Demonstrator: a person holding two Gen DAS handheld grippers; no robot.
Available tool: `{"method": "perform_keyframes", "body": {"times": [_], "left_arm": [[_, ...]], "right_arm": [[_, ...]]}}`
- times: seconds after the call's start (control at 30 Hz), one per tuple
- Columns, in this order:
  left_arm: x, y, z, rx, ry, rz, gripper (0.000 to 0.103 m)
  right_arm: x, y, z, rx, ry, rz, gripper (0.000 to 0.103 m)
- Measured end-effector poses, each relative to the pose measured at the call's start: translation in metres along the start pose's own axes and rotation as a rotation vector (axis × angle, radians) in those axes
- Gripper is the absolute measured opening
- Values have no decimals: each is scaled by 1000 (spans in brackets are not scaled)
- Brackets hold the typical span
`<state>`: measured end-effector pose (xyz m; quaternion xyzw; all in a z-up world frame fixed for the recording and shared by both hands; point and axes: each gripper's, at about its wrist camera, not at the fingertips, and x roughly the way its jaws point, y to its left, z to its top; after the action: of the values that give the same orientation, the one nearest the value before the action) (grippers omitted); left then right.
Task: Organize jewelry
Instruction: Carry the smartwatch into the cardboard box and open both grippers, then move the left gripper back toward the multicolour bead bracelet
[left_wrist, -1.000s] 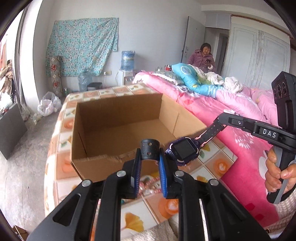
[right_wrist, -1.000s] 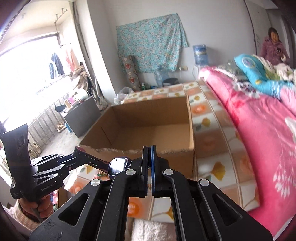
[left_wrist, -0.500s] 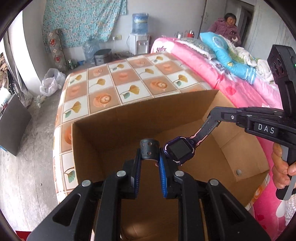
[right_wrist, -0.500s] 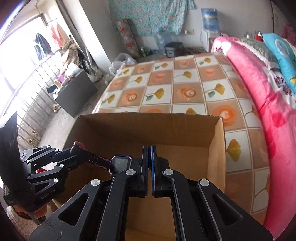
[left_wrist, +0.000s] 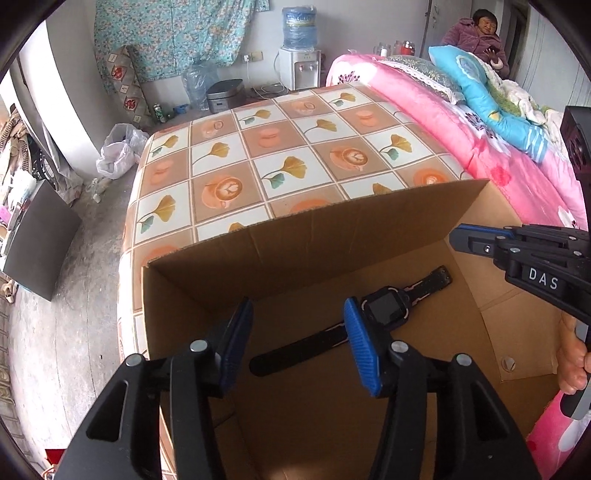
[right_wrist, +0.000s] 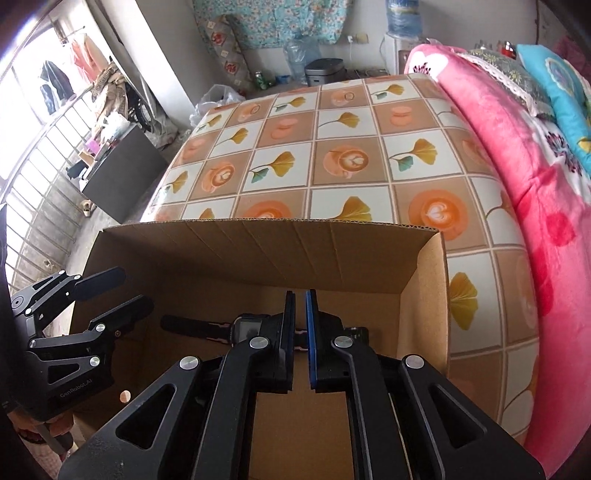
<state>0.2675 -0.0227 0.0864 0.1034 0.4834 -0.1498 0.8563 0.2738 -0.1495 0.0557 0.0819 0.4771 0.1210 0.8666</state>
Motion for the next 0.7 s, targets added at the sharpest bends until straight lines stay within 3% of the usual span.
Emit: {"method": "perform_keyframes", "body": {"times": [0.2, 0.33, 0.43, 0.57, 0.7], "left_arm": [[-63, 2, -20, 0, -146, -16, 68], [-122, 5, -60, -15, -277, -97, 85], [-149, 1, -102, -10, -331, -138, 92], [-151, -12, -157, 8, -320, -106, 96], [-115, -30, -204, -8, -207, -98, 96]], "right_arm": [[-69, 7, -11, -29, -161, 66, 6], [-130, 9, -45, -69, -281, 142, 15], [-160, 8, -83, -97, -339, 163, 23], [-166, 5, -138, -103, -324, 166, 29], [-133, 8, -188, -79, -215, 100, 35]]}}
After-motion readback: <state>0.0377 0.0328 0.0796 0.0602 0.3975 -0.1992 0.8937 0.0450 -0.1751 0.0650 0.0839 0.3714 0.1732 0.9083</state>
